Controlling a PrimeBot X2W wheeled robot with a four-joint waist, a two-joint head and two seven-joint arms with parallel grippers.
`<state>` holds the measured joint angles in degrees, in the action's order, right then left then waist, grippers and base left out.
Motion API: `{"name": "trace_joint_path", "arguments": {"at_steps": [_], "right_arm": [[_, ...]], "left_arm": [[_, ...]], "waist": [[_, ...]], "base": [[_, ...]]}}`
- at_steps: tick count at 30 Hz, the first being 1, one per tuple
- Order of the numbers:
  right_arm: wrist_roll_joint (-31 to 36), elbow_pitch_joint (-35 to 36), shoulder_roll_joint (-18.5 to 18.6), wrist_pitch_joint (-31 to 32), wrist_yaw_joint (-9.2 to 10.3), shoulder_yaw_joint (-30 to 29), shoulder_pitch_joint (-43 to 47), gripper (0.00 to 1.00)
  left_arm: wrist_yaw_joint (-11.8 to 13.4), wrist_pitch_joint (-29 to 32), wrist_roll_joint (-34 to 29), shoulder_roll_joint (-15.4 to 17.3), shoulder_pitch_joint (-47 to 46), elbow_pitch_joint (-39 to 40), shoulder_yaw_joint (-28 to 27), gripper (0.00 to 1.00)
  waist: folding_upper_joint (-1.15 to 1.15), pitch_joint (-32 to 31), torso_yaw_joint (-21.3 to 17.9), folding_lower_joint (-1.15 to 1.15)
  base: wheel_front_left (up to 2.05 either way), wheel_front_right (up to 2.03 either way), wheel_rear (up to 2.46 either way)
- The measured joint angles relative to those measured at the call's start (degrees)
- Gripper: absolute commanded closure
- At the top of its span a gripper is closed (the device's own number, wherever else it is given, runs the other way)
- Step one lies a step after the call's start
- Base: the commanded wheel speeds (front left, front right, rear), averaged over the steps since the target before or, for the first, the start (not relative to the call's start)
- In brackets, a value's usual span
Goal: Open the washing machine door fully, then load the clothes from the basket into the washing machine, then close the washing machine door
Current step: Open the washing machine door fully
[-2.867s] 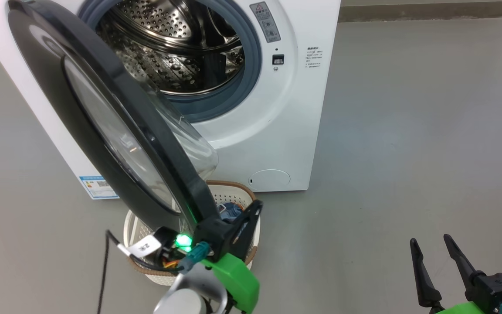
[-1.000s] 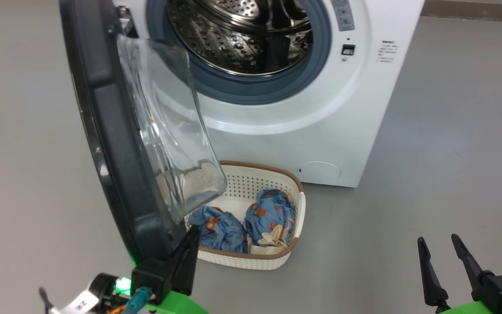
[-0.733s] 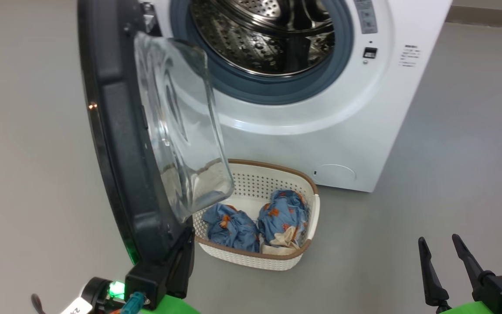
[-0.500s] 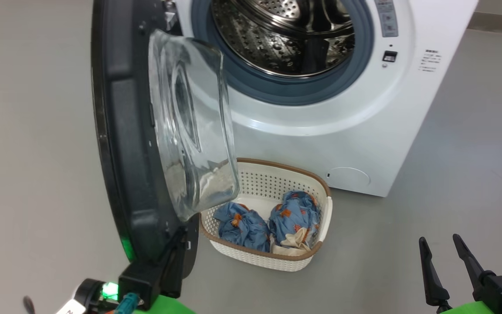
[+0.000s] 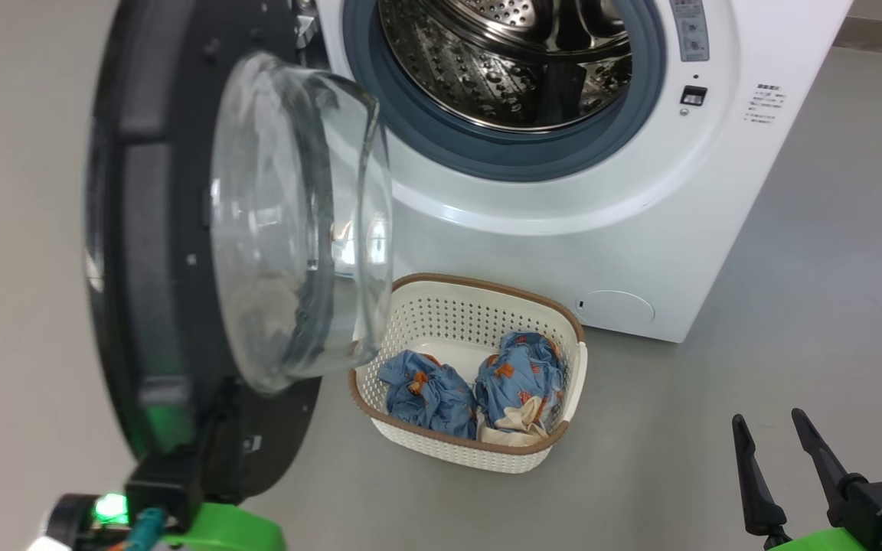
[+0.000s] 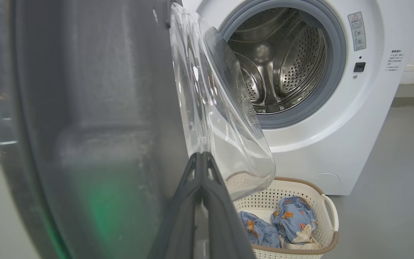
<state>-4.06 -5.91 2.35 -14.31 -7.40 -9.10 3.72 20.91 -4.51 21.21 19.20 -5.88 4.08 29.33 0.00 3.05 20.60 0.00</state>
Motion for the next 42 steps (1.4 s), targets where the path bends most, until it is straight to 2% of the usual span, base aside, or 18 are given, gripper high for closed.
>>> {"name": "trace_joint_path", "arguments": {"at_steps": [9, 23, 33, 42], "right_arm": [[0.4, 0.8, 0.0, 0.0, 0.0, 0.4, 0.0, 0.0], [1.4, 3.3, 0.0, 0.0, 0.0, -0.1, -0.5, 0.0], [1.5, 4.4, 0.0, 0.1, 0.0, -0.6, -2.4, 0.0], [2.0, 4.8, 0.1, 0.1, 0.0, -0.6, -4.2, 0.0]], "left_arm": [[2.3, -4.1, 2.0, 2.0, 0.6, -3.9, -6.6, 1.0], [2.2, -9.2, 6.4, 3.5, -1.8, -13.9, -16.5, 1.0], [-1.2, -10.0, 7.1, 4.9, -6.5, -22.0, -24.9, 1.0], [-5.5, -10.0, 4.9, 5.0, -10.8, -26.9, -32.1, 1.0]], "waist": [[0.0, 0.5, -2.3, 0.0], [0.0, 4.1, -4.3, 0.0], [0.0, 7.6, -5.1, 0.0], [0.0, 9.9, -5.2, 0.0]], "base": [[0.0, 0.0, 0.0], [0.0, 0.0, 0.0], [0.0, 0.0, 0.0], [0.0, 0.0, 0.0]]}}
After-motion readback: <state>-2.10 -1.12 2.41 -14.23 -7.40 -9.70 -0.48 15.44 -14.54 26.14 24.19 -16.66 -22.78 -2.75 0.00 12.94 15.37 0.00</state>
